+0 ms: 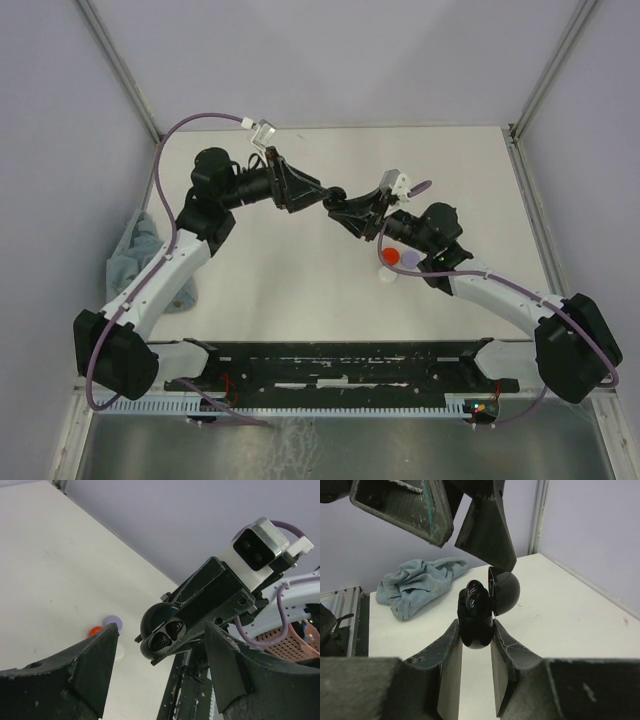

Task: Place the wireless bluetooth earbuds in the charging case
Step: Close the charging case.

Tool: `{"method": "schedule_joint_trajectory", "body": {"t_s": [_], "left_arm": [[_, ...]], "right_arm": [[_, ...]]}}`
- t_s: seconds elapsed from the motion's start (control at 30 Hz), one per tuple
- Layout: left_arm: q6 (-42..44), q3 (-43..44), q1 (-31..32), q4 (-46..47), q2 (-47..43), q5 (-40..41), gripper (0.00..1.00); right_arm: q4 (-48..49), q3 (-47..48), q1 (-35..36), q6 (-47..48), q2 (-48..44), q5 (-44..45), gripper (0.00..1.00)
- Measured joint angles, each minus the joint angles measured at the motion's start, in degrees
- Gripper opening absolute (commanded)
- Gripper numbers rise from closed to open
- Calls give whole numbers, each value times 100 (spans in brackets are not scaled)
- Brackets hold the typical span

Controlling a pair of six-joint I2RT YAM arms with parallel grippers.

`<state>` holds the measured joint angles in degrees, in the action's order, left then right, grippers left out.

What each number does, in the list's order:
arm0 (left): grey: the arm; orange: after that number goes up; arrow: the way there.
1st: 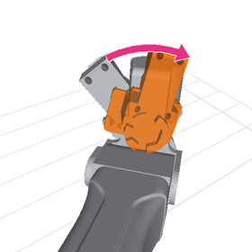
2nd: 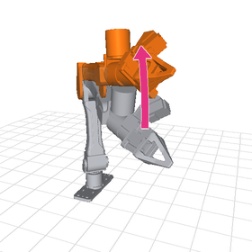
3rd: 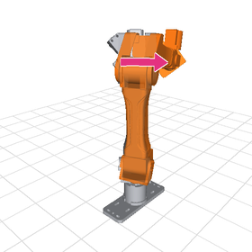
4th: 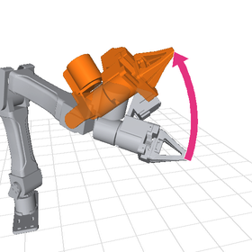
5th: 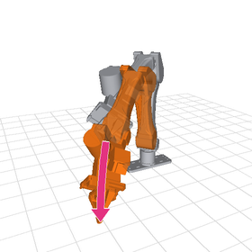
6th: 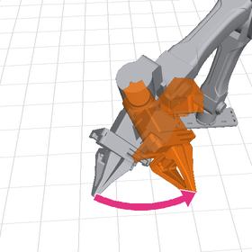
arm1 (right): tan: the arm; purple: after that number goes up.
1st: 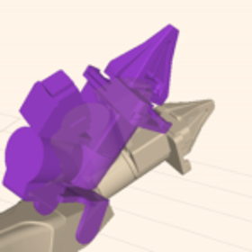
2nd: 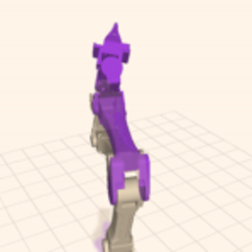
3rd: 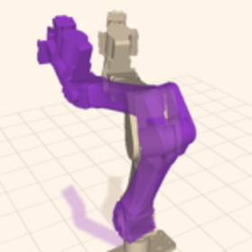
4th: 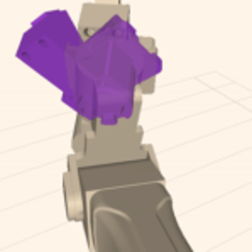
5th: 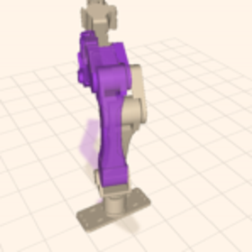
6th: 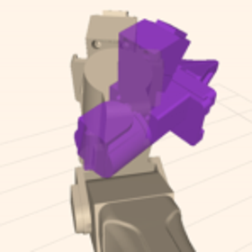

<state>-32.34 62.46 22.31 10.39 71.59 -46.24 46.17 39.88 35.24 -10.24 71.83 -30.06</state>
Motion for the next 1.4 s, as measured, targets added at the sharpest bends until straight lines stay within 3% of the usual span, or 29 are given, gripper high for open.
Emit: {"method": "schedule_joint_trajectory", "body": {"t_s": [0.37,0.73,0.83,0.93,1.03,1.17,1.4], "left_arm": [[-776,105,7,551,638,-1054,71],[-1202,105,66,1460,669,-1687,64],[-1196,105,66,1480,638,-1738,64],[-861,105,66,918,498,-1615,68],[-181,105,63,-133,214,-1012,71],[586,-33,57,-1364,-376,472,74],[1019,-1139,26,-2332,-1641,3202,78]], "right_arm": [[-35,380,0,-254,308,-546,4],[-459,442,-63,-407,487,-791,5],[-756,442,-153,-461,485,-837,4],[-1272,442,-258,-474,463,-778,4],[-1996,439,-352,-448,387,-546,4],[-2992,417,-463,-452,234,-83,5],[-4507,240,-595,-522,136,828,6]]}}
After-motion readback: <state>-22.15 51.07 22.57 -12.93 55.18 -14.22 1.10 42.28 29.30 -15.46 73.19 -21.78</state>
